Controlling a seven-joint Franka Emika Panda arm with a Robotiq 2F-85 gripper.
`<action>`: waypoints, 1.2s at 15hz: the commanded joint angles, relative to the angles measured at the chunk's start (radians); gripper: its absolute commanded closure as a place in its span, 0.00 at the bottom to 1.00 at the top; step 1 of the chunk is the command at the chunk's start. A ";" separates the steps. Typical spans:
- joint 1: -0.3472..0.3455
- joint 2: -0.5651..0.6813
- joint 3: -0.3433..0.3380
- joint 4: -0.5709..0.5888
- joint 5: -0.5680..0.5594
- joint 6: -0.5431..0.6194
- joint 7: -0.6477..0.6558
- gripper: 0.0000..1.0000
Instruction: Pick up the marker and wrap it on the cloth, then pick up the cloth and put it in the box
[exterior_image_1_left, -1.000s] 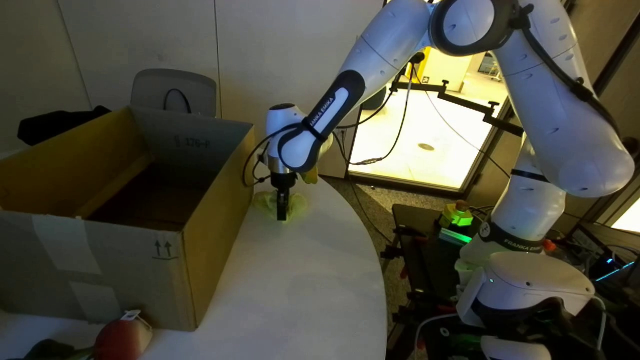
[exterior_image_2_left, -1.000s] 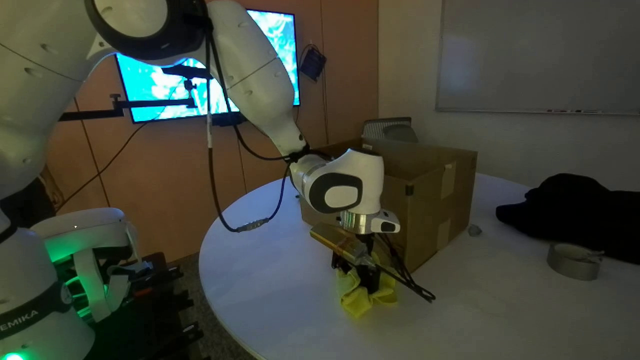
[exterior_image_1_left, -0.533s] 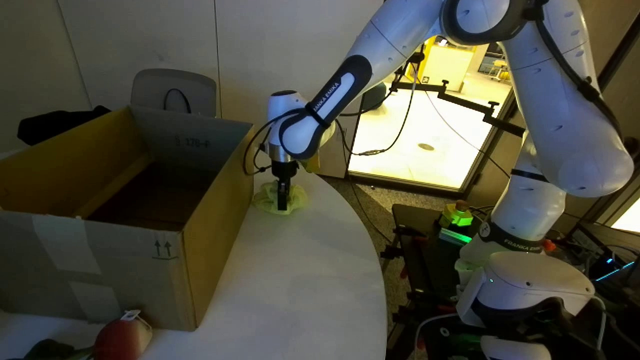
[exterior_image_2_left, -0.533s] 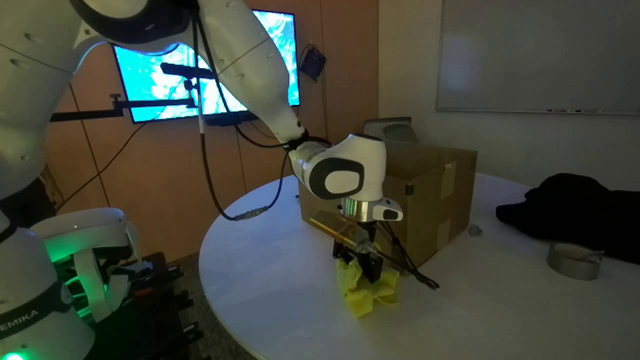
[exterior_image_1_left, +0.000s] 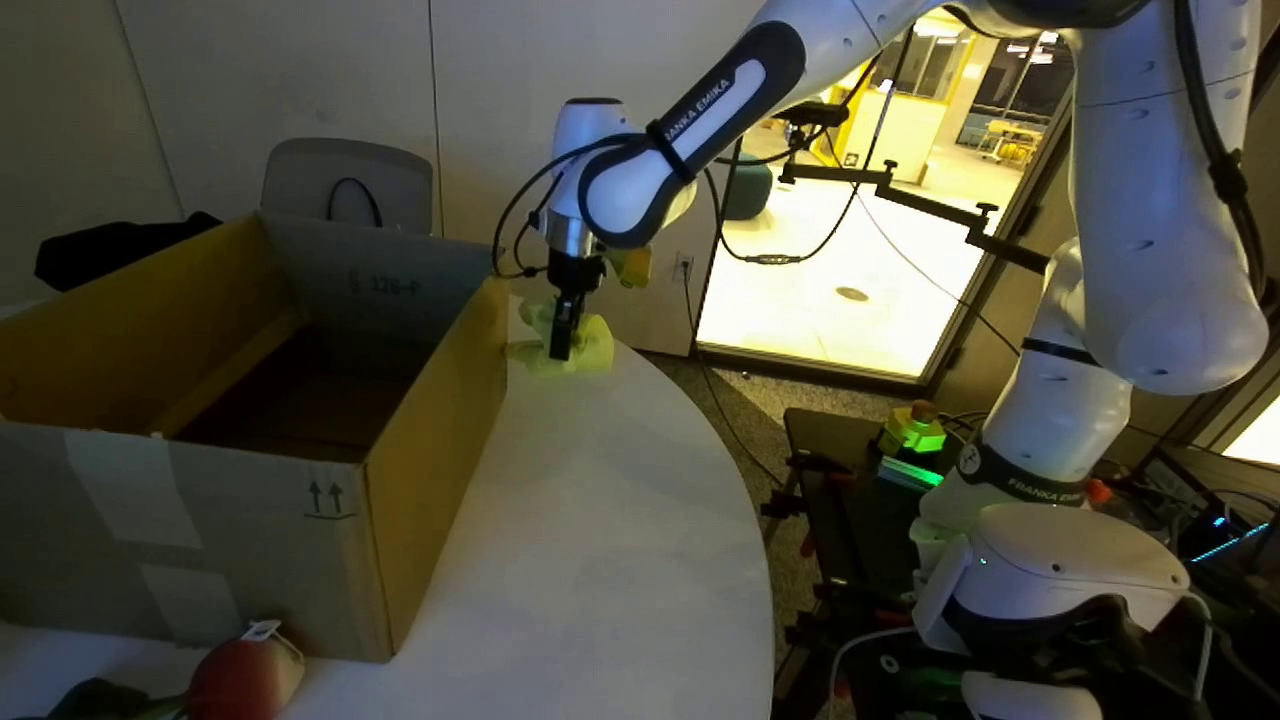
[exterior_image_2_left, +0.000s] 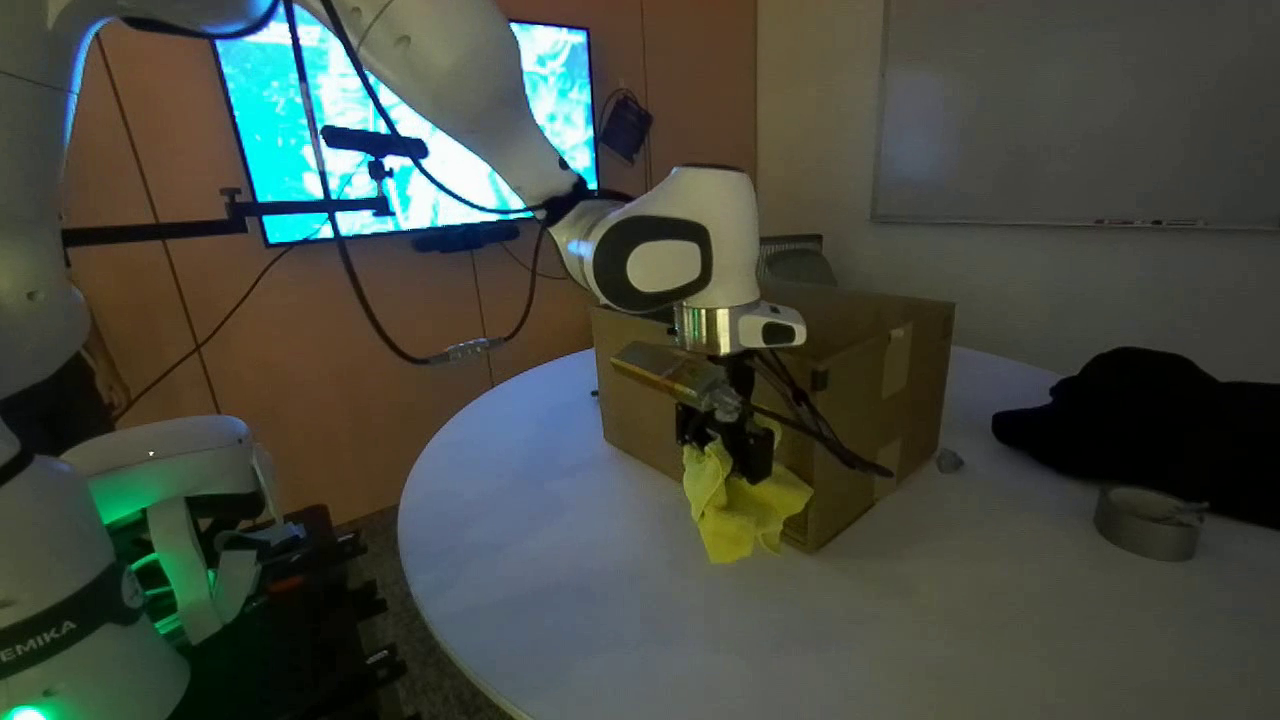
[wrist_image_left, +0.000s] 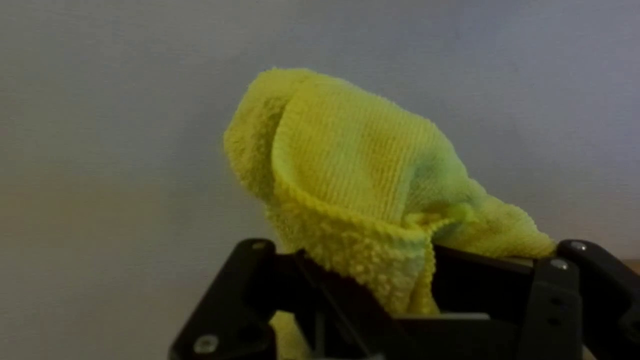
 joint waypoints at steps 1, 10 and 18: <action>0.019 -0.108 -0.024 -0.052 0.035 0.038 0.057 0.90; 0.011 -0.125 0.027 -0.030 0.230 0.371 0.061 0.91; -0.053 -0.076 0.181 0.013 0.471 0.726 0.066 0.90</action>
